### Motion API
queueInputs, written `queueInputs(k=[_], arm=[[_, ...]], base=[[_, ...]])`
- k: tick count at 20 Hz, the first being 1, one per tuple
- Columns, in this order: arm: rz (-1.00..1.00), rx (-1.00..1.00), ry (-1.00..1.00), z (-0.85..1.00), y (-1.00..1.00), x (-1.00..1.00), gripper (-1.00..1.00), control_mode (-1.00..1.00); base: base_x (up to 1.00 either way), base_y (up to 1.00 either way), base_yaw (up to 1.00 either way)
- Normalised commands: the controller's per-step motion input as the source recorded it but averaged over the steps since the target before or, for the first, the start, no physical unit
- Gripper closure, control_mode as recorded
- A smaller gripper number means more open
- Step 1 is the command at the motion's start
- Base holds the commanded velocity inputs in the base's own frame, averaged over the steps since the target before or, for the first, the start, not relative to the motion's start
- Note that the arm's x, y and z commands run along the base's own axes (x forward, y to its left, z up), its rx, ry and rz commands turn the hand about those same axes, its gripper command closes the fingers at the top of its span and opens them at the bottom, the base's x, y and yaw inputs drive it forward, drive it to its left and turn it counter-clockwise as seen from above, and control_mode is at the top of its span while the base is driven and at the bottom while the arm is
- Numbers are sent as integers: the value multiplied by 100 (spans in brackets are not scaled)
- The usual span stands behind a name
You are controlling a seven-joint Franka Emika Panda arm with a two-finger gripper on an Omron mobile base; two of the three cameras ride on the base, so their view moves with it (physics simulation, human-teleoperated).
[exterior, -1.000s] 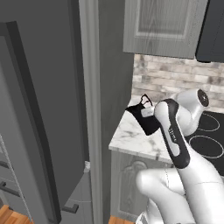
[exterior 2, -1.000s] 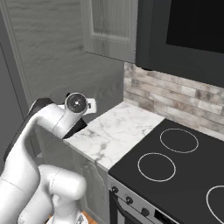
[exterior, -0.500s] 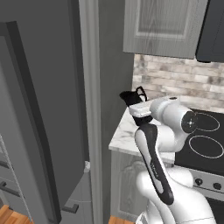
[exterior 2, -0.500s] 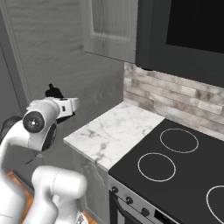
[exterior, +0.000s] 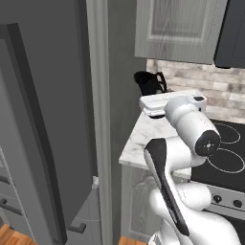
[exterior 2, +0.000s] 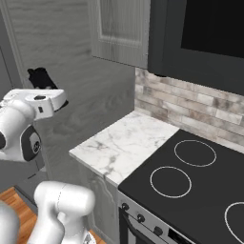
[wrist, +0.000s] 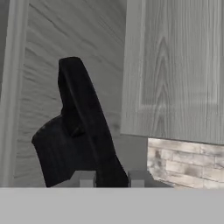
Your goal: Move the onion and potato from the top shelf to the second highest shelf to make space. Then, place the pitcher from the counter on the cleared top shelf.
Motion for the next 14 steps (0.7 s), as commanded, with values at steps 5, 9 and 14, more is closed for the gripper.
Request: queueInputs(k=[5, 9, 14], arm=[[-5, 11, -12, 17, 5, -77, 100, -100], [1, 22, 13, -12, -7, -34, 100, -100], [14, 29, 15, -21, -7, -16, 100, -100]], base=[[0, 0, 0], [0, 0, 0], [0, 0, 0]])
